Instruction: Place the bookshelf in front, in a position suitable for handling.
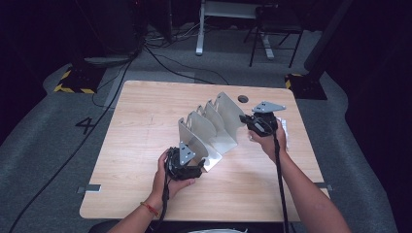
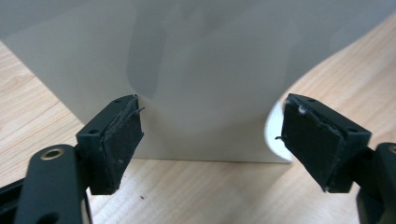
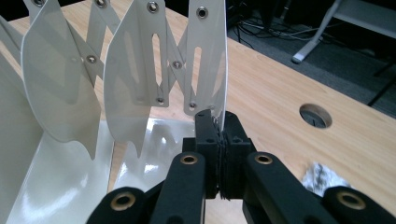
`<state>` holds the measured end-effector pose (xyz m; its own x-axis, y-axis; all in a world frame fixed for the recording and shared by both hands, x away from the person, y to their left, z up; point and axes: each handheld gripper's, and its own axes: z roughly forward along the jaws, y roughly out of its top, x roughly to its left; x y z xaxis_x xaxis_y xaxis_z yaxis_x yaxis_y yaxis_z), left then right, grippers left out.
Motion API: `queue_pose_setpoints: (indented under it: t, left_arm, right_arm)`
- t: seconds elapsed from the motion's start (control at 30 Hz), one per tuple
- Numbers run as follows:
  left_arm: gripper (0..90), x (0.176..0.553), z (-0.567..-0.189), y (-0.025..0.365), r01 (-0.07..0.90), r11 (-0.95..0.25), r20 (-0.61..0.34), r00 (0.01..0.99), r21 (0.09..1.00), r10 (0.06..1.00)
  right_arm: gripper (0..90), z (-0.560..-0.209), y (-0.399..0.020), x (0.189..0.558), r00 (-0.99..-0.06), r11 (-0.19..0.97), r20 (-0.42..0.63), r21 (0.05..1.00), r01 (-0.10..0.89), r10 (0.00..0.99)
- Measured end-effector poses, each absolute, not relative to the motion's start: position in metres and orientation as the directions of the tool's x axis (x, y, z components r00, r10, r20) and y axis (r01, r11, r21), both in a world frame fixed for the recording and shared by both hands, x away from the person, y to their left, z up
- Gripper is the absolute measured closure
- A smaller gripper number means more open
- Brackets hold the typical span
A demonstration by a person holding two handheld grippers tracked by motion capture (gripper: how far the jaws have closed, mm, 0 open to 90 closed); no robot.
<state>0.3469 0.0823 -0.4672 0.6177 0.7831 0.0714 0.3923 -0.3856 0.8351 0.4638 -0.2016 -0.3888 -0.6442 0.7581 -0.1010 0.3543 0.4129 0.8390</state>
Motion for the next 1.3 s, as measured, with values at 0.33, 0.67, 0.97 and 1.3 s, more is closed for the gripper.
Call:
queue_pose_setpoints:
  t: [0.33, 0.67, 0.97, 1.3]
  left_arm:
    - [25.4, 0.334, -0.459, 0.078, 0.323, -0.344, 0.131, 0.532, 0.881, 0.836]
    - [27.2, 0.335, -0.449, 0.102, 0.313, -0.317, 0.140, 0.479, 0.895, 0.867]
    - [32.5, 0.338, -0.438, 0.117, 0.312, -0.262, 0.089, 0.473, 0.913, 0.877]
    - [37.7, 0.348, -0.417, 0.125, 0.332, -0.206, 0.037, 0.451, 0.921, 0.892]
  right_arm:
    - [88.7, -0.389, -0.206, 0.420, -0.566, 0.372, -0.106, 0.848, 0.378, 0.817]
    - [88.7, -0.390, -0.208, 0.398, -0.541, 0.339, -0.095, 0.864, 0.372, 0.836]
    - [80.3, -0.392, -0.213, 0.388, -0.555, 0.327, -0.082, 0.875, 0.358, 0.828]
    - [60.6, -0.390, -0.209, 0.425, -0.573, 0.338, -0.070, 0.863, 0.376, 0.816]
